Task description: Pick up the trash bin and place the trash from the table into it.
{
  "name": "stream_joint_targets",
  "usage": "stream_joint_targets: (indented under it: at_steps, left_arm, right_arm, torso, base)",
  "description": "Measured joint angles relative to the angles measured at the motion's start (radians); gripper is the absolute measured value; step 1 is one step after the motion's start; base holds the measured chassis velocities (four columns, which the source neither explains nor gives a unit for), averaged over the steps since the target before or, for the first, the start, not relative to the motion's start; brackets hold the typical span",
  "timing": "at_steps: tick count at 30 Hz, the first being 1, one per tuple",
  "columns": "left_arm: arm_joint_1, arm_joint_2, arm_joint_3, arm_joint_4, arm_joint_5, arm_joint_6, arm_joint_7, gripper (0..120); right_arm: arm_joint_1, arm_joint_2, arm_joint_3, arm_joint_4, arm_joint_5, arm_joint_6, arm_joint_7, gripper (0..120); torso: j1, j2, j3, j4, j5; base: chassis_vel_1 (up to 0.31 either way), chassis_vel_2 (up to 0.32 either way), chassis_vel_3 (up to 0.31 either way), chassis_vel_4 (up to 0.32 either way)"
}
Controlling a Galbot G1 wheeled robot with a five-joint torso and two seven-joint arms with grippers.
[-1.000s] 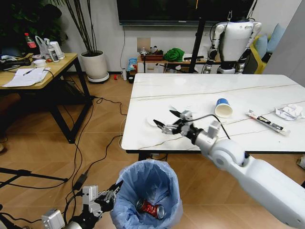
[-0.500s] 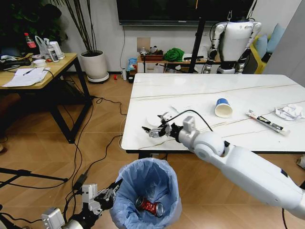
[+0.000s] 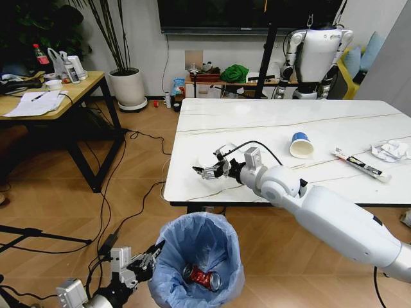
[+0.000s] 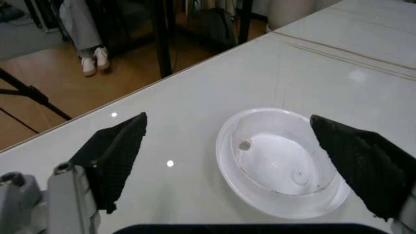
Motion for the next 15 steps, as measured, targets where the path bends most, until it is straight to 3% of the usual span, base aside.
stream_joint_targets:
  at_steps: [2, 6, 15]
  left_arm:
    - [0.000, 0.000, -0.001, 0.000, 0.000, 0.000, 0.000, 0]
    - [0.002, 0.000, -0.001, 0.000, 0.000, 0.000, 0.000, 0]
    - [0.003, -0.001, -0.002, -0.001, 0.000, 0.001, 0.000, 0]
  right_arm:
    - [0.002, 0.000, -0.009, -0.004, 0.000, 0.001, -0.006, 80]
    - [0.004, 0.005, -0.020, -0.014, -0.001, 0.001, -0.008, 73]
    - [0.013, 0.004, -0.031, -0.041, -0.004, 0.001, -0.018, 71]
  torso:
    - [0.000, 0.000, 0.000, 0.0000, 0.0000]
    - [0.000, 0.000, 0.000, 0.0000, 0.0000]
    - [0.000, 0.000, 0.000, 0.0000, 0.0000]
  base:
    - [0.000, 0.000, 0.000, 0.000]
    - [0.000, 0.000, 0.000, 0.000]
    - [0.000, 0.000, 0.000, 0.000]
